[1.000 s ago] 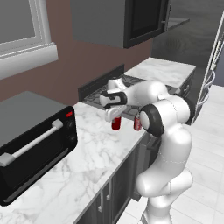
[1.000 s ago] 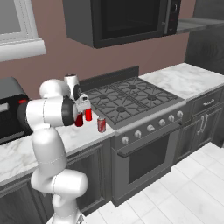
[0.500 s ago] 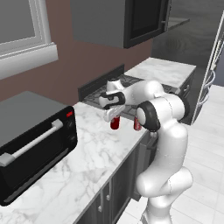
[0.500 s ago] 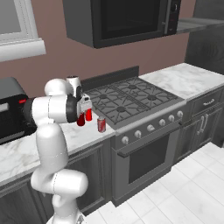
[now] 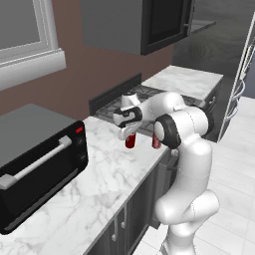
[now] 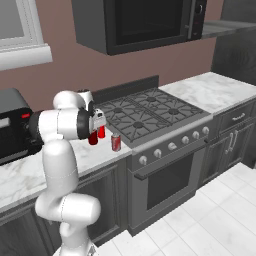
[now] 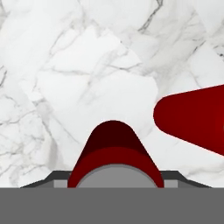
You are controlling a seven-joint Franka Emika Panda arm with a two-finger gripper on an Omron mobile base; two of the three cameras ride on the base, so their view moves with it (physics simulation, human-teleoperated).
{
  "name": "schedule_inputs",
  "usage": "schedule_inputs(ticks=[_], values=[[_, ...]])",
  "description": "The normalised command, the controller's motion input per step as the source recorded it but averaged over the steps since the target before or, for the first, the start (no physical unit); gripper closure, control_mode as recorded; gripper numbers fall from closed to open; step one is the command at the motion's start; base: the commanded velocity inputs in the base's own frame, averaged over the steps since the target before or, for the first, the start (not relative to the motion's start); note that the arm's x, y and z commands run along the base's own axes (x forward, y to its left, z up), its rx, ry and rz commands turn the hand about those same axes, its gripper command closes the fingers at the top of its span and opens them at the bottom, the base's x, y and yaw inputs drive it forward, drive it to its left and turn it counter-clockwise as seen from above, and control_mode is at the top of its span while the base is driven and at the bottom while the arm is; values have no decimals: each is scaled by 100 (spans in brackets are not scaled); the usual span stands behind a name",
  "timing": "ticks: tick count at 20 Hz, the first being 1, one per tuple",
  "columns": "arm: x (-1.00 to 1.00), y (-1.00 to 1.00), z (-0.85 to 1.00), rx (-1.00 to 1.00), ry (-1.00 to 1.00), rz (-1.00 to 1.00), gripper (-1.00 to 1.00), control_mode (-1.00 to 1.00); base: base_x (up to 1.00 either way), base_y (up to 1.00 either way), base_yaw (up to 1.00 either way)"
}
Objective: Four empty soda cans are scattered around the kitchen. Gather all the cans and cluster them next to the stove for recycling.
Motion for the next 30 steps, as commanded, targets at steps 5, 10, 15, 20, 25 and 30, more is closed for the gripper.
schedule_inputs(ticks=[5,10,15,20,25,30], values=[[13,0,-16,0,-3,0,100,-100,0,0,0],[6,0,-14,0,-4,0,100,-100,0,0,0],[0,0,-13,0,-3,0,-100,-100,0,0,0],[-3,0,-1,0,0,0,-100,-100,0,0,0],[-4,0,4,0,0,0,-100,-100,0,0,0],[-9,0,8,0,0,0,-100,-100,0,0,0]])
